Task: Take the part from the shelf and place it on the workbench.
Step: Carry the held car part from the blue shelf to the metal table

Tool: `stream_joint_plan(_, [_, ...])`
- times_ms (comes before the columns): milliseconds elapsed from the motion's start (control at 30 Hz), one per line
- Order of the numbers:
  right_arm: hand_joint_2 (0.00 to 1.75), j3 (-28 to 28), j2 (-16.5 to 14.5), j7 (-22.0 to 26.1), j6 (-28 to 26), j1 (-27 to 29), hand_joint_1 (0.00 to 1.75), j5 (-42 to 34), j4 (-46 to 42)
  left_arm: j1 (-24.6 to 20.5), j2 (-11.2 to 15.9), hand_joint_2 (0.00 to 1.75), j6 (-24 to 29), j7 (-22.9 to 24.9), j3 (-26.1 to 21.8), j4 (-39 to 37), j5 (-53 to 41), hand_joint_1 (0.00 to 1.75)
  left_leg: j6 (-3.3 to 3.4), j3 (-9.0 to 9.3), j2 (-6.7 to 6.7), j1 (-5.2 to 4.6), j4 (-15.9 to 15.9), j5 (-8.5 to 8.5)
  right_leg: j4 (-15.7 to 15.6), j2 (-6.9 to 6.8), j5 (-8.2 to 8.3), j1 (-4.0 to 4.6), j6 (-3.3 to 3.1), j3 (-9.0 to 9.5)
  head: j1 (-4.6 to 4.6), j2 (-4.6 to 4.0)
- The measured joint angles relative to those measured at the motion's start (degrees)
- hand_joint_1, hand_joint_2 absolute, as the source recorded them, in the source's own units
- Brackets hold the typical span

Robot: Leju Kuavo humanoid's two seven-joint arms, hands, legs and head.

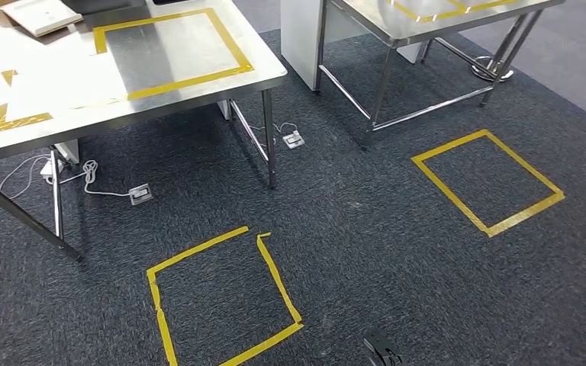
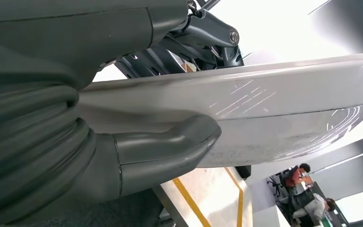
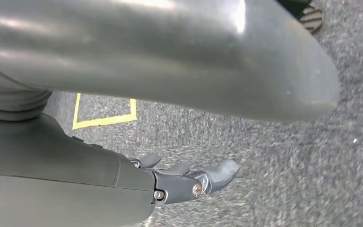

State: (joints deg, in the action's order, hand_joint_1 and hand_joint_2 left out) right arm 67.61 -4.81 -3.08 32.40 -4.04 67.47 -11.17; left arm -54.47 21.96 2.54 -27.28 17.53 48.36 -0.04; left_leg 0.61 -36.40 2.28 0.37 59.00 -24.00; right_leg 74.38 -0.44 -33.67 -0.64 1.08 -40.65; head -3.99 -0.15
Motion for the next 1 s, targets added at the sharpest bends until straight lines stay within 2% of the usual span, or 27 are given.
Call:
stream_joint_plan(67, [0.00, 0.03, 0.01, -0.32, 0.00, -0.17, 0.00, -0.49, 0.00, 0.02, -0.17, 1.75, 0.16, -0.03, 0.03, -0.01, -0.07, 1.75, -0.25, -0.01, 0.82, 0.10, 0.28, -0.17, -6.67, 0.28, 4.26, -0.21, -0.08, 2.51, -0.12, 0.00])
stream_joint_plan(100, [0.00, 0.06, 0.00, -0.46, -0.01, -0.26, 0.00, -0.69, 0.00, -0.03, -0.23, 1.75, 0.28, -0.05, 0.04, -0.02, -0.10, 1.75, -0.52, -0.11, 1.15, 0.05, 0.52, -0.28, -10.12, 0.59, 5.65, -0.23, -0.16, 3.90, -0.16, 0.00])
stream_joint_plan(133, [0.00, 0.09, -0.01, -0.62, -0.01, -0.30, 0.00, -0.85, 0.00, -0.11, -0.27, 1.75, 0.40, -0.07, 0.04, -0.04, -0.13, 1.75, -0.83, -0.23, 1.44, -0.02, 0.67, -0.31, -12.58, 0.87, 6.46, -0.28, -0.30, 4.92, -0.17, 0.00])
stream_joint_plan(200, [0.00, 0.13, -0.03, -0.96, -0.01, -0.29, 0.00, -1.06, 0.00, -0.28, -0.37, 1.75, 0.67, -0.11, 0.07, -0.12, -0.15, 1.75, -1.04, -0.44, 1.74, -0.19, 0.80, -0.32, -14.01, 1.11, 6.54, -0.25, -0.59, 5.49, -0.17, 0.00])
stream_joint_plan(300, [0.00, 0.17, -0.06, -1.11, -0.01, -0.37, 0.00, -1.21, 0.00, -0.44, -0.63, 1.75, 1.00, -0.20, 0.27, -0.32, -0.23, 1.75, -0.68, -0.21, 1.54, -0.19, 0.34, -0.10, -14.10, 1.21, 6.82, -0.17, -0.97, 5.48, -0.15, 0.00])
stream_joint_plan(533, [0.00, 0.41, -0.08, -1.12, -0.09, -0.35, 0.00, -1.46, 0.00, -0.76, -1.43, 1.75, 2.11, -0.73, 0.79, -0.52, -0.33, 1.75, -1.71, 0.26, 0.89, -0.14, -0.37, 0.16, -14.05, 1.70, 6.93, -0.06, -1.56, 5.38, -0.15, 0.00])
stream_joint_plan(633, [0.00, 0.57, -0.12, -1.12, -0.09, -0.34, 0.00, -1.43, 0.01, -0.75, -1.63, 1.75, 2.70, -1.08, 0.91, -0.49, -0.56, 1.75, -1.76, 0.21, 0.89, -0.16, -0.30, 0.11, -14.14, 1.69, 6.97, -0.12, -1.49, 5.40, -0.16, 0.00])
stream_joint_plan(700, [0.00, 0.60, -0.21, -1.10, -0.08, -0.34, 0.00, -1.34, 0.02, -0.71, -1.61, 1.75, 3.11, -1.31, 0.92, -0.25, -0.70, 1.75, -1.19, 0.50, 0.86, -0.23, -0.84, 0.15, -14.71, 1.67, 7.17, -0.25, -1.15, 5.70, -0.13, 0.00])
stream_joint_plan(767, [0.00, 0.62, -0.20, -1.09, -0.09, -0.35, 0.00, -1.21, 0.02, -0.69, -1.61, 1.75, 3.31, -1.50, 0.92, 0.20, -0.75, 1.75, -0.67, 1.65, 0.68, 0.07, -2.67, 0.86, -14.54, 1.49, 6.90, -0.21, -0.74, 5.85, -0.19, 0.00])
stream_joint_plan(800, [0.00, 0.62, -0.16, -1.09, -0.09, -0.37, 0.00, -1.16, 0.02, -0.72, -1.63, 1.75, 3.37, -1.56, 0.93, 0.39, -0.76, 1.75, -0.55, 2.26, 0.56, 0.32, -3.58, 1.28, -13.07, 1.39, 5.94, -0.15, -0.52, 5.24, -0.27, 0.00])
stream_joint_plan(867, [0.00, 0.62, -0.13, -1.10, -0.04, -0.34, 0.00, -1.09, 0.02, -0.64, -1.74, 1.75, 3.48, -1.60, 0.93, 0.48, -0.78, 1.75, -0.51, 2.65, 0.34, 0.65, -4.12, 1.51, -7.01, 1.27, 2.69, -0.43, 0.05, 2.13, -0.38, 0.00])
stream_joint_plan(900, [0.00, 0.62, -0.13, -1.11, -0.02, -0.28, 0.00, -1.07, 0.02, -0.46, -1.78, 1.75, 3.52, -1.59, 0.93, 0.49, -0.79, 1.75, -0.62, 2.56, 0.29, 0.78, -4.01, 1.44, -3.79, 1.26, 1.43, -0.68, 0.41, 0.40, -0.39, 0.00])
stream_joint_plan(933, [0.00, 0.62, -0.11, -1.11, -0.01, -0.22, 0.00, -1.03, 0.02, -0.21, -1.82, 1.75, 3.56, -1.59, 0.93, 0.49, -0.81, 1.75, -0.83, 2.44, 0.29, 0.98, -3.78, 1.28, -1.89, 1.26, 1.07, -0.96, 0.81, -0.70, -0.40, 0.00])
stream_joint_plan(967, [0.00, 0.62, -0.09, -1.10, -0.01, -0.19, 0.00, -1.00, 0.02, 0.03, -1.86, 1.75, 3.61, -1.59, 0.93, 0.51, -0.85, 1.75, -1.16, 2.28, 0.31, 1.27, -3.42, 1.07, -1.93, 1.25, 1.73, -1.25, 1.23, -0.82, -0.42, 0.00])
stream_joint_plan(1000, [0.00, 0.62, -0.07, -1.09, -0.01, -0.19, 0.00, -0.97, 0.02, 0.23, -1.88, 1.75, 3.65, -1.58, 0.93, 0.54, -0.87, 1.75, -1.63, 2.10, 0.34, 1.65, -2.87, 0.76, -3.98, 1.24, 3.25, -1.59, 1.70, 0.13, -0.45, 0.00])
